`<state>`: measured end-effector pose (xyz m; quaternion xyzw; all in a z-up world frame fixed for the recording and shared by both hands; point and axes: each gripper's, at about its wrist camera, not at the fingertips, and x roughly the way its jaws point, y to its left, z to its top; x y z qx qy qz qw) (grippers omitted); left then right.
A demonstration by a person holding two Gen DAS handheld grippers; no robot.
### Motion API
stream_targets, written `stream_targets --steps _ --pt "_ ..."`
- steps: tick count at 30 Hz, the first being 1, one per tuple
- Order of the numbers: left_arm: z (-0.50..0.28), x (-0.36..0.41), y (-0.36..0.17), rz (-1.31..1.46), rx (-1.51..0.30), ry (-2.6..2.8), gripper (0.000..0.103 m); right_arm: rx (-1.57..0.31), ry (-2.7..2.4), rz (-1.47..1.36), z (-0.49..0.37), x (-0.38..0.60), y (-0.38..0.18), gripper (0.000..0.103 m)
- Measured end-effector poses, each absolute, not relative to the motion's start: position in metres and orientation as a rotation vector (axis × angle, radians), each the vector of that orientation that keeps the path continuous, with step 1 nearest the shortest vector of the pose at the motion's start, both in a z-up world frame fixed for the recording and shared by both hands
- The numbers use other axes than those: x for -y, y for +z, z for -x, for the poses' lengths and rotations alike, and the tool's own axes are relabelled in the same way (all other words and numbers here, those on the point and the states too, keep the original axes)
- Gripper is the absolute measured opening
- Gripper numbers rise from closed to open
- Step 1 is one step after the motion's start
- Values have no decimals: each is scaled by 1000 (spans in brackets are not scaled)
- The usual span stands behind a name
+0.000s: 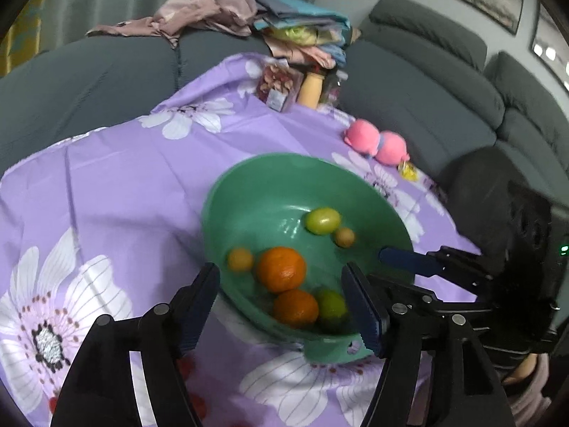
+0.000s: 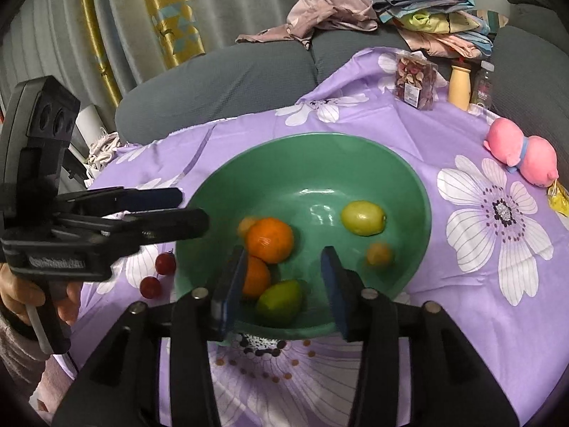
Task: Organize fruits
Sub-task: 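Grasp a red cherry tomato with the left gripper while the right gripper grasps another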
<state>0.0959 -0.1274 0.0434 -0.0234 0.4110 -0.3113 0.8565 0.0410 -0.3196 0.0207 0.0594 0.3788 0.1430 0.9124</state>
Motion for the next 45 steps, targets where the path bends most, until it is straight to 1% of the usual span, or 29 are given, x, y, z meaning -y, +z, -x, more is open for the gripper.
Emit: stream_targets --steps 3,6,7,9,12,18,27,28,31,33,36,38,39,41,42,43,45 --pt "-89 101 50 68 -843 -608 70 -759 300 -116 -35 315 26 44" --pt "-81 66 55 104 -831 -549 70 -713 313 -124 -26 312 35 47" --pt "-77 54 55 105 -832 -518 70 -701 322 -129 -22 311 38 51" --pt "-70 33 54 93 -835 -451 70 -684 356 -136 -15 306 43 55" --pt "-58 2 50 83 -847 -359 70 -670 433 -125 -4 290 48 60" --pt "-39 -49 28 119 -892 -248 70 -726 611 -67 13 237 36 60" --pt "-31 -47 -1 -34 -943 -235 69 -857 621 77 11 188 -9 59" --pt "-32 -45 -5 -52 -952 -242 64 -867 623 76 8 187 -13 59" --pt "-37 -41 -14 -85 -978 -243 58 -893 615 75 0 184 -22 59" --pt "-42 -39 -20 -100 -996 -233 57 -912 623 71 -4 181 -28 59" --pt "-48 -38 -26 -106 -1017 -229 48 -928 645 87 -7 173 -32 59" --pt "-51 -37 -29 -118 -1026 -223 47 -935 651 100 -7 169 -35 58" --pt "-52 -37 -32 -123 -1032 -222 47 -939 647 111 -9 166 -36 57" --pt "-55 -37 -37 -127 -1051 -219 42 -945 627 132 -12 163 -38 56" --pt "-55 -37 -39 -130 -1058 -217 36 -949 617 138 -14 162 -38 54" --pt "-56 -37 -41 -131 -1065 -216 32 -951 609 145 -15 162 -38 52" --pt "-56 -40 -43 -116 -1068 -221 31 -951 603 166 -15 161 -39 48"
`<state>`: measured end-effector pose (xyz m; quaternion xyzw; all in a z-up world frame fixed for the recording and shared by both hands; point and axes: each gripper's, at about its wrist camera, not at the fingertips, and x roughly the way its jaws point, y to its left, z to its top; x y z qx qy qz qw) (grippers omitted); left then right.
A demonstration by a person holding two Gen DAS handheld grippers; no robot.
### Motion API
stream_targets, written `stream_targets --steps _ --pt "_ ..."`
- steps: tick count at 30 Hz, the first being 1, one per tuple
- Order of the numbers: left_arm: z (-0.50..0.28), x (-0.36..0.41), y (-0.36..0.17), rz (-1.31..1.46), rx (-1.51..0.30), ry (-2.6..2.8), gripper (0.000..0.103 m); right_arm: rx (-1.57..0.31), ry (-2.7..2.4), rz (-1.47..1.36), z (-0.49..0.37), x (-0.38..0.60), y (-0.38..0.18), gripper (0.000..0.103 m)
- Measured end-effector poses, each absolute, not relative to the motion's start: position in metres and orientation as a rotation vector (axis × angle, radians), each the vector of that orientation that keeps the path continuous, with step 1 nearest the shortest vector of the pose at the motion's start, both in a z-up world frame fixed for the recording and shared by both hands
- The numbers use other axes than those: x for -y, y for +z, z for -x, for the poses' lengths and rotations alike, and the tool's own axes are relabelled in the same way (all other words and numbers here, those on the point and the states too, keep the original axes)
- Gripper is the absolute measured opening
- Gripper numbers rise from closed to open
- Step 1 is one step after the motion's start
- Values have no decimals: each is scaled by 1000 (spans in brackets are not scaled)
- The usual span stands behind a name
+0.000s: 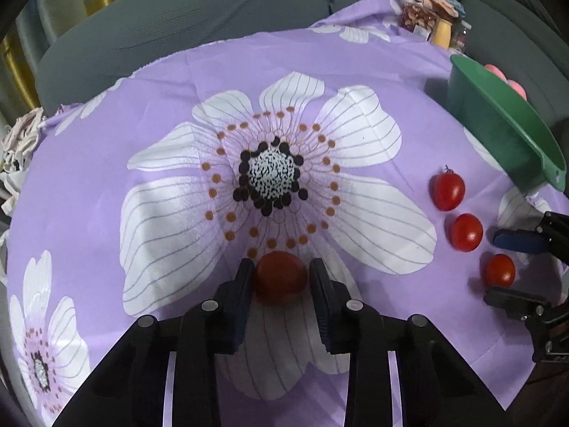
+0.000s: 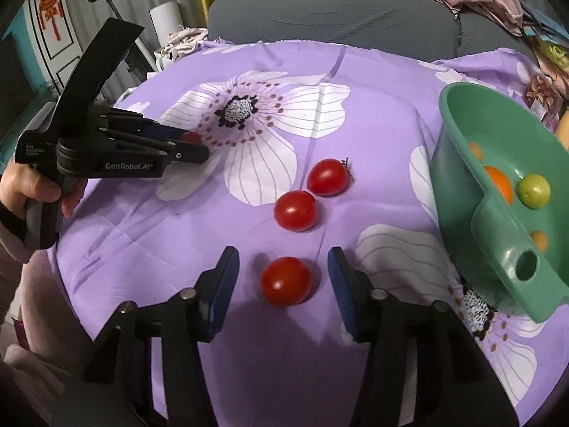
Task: Organize fruits
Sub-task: 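Grasp a red cherry tomato with the left gripper while the right gripper grasps another, then carry both tomatoes into the bowl and open both grippers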
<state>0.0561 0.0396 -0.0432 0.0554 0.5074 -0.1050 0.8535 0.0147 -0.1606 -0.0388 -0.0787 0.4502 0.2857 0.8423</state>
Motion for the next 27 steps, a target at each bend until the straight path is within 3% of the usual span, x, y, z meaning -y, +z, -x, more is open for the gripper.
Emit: stream_targets --steps 2,3,14,27 --pt "-56 -42 -43 -105 -1067 -220 28 -950 592 189 -13 163 -38 40" --pt "-57 -42 -43 -103 -1066 -218 28 -950 591 195 -14 162 -39 29" --pt "-49 -31 -27 -111 -1023 -242 27 -931 630 137 -9 167 -31 29" --pt "-44 39 24 -133 -901 -411 27 -705 537 21 0 215 31 29"
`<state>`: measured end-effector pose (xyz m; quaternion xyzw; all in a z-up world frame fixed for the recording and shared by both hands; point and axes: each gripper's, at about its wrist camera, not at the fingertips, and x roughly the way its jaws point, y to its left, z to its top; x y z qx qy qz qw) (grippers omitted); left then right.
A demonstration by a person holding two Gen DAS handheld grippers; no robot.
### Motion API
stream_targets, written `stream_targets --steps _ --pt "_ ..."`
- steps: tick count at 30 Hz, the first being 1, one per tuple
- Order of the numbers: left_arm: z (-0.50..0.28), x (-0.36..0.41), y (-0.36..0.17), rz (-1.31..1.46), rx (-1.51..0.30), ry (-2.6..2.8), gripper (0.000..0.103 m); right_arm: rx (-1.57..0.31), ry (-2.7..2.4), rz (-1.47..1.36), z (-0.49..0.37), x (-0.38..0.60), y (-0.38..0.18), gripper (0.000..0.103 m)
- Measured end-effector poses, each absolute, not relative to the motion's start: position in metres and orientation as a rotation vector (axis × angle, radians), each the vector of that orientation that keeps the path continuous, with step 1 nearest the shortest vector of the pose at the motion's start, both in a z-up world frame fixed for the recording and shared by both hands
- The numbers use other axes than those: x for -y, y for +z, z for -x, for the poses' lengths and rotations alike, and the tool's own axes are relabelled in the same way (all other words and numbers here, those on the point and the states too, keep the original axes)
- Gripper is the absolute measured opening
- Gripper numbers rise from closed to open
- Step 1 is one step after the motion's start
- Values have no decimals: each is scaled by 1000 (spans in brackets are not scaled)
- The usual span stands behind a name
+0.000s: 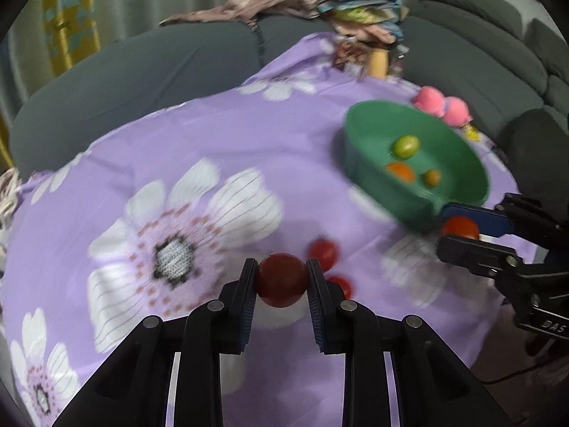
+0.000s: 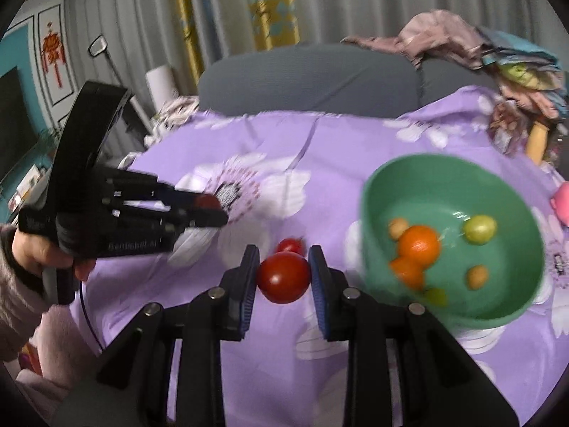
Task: Organize fruits
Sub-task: 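Carry both tomatoes into the bowl and open both grippers, then grasp a remaining tomato with the left gripper while the right gripper grasps the last one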
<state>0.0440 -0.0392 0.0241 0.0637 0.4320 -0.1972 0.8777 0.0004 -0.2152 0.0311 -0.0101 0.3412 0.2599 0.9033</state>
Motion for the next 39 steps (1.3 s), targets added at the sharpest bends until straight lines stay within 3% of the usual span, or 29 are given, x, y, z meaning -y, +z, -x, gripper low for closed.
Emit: stream_targets --steps 7,13,26,33,39 --pt "-59 104 54 -93 -819 -555 27 -656 341 -35 -16 265 43 30" --pt "-78 154 48 -131 -838 -608 27 -704 246 -62 -33 299 35 30" --pt "-91 169 26 -144 -911 -573 27 -748 227 -60 -37 310 20 31" --pt "-84 149 41 -93 -867 -549 57 -734 237 -56 -30 306 26 38" --pt "-69 119 52 -80 -813 -490 59 -704 276 -58 -18 296 37 43"
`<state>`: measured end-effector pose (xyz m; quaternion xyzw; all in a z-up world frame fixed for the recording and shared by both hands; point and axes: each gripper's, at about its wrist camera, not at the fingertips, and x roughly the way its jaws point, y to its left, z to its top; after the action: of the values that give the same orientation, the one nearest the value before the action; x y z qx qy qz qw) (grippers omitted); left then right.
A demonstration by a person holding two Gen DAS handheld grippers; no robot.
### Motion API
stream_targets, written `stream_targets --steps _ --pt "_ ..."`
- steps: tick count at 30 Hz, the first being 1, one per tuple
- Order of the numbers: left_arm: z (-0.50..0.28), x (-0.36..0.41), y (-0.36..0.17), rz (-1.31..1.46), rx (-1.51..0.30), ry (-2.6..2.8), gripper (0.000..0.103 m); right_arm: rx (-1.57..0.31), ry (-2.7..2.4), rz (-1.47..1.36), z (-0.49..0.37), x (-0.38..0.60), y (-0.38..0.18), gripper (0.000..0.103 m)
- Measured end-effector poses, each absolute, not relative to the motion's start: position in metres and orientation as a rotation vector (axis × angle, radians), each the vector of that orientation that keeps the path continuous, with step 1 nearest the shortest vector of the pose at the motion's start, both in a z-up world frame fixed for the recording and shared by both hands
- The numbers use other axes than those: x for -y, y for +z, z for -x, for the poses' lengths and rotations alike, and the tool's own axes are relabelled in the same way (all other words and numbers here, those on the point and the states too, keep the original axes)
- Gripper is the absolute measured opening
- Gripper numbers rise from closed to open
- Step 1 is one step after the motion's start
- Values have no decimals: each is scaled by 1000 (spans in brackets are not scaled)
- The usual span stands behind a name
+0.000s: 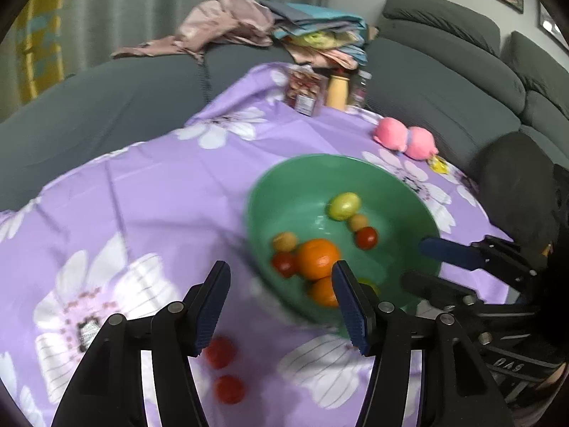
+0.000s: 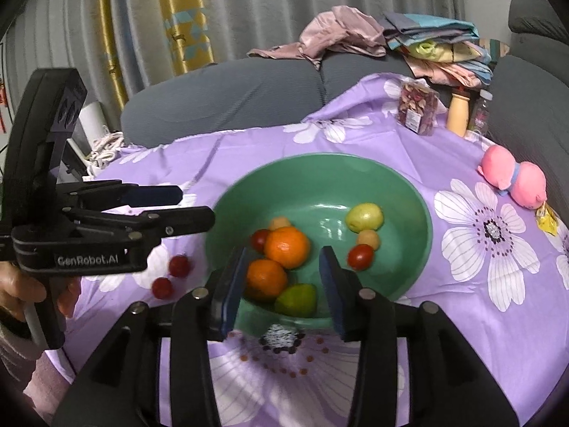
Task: Organize fruits
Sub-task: 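Grasp a remaining tomato with the left gripper while the right gripper grasps the last one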
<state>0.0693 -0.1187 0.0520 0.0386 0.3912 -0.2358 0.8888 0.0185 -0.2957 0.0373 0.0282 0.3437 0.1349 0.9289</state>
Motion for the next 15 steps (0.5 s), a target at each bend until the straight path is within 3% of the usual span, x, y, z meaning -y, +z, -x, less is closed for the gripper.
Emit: stream_targets --steps 8,12,15 --pt "-49 75 37 -94 -831 -390 59 -673 420 -70 0 268 44 53" --pt "-45 56 13 -72 -899 -363 59 -694 528 -111 6 250 41 64" --pt "-41 44 -12 -56 -965 -363 59 -724 599 -114 14 233 31 66"
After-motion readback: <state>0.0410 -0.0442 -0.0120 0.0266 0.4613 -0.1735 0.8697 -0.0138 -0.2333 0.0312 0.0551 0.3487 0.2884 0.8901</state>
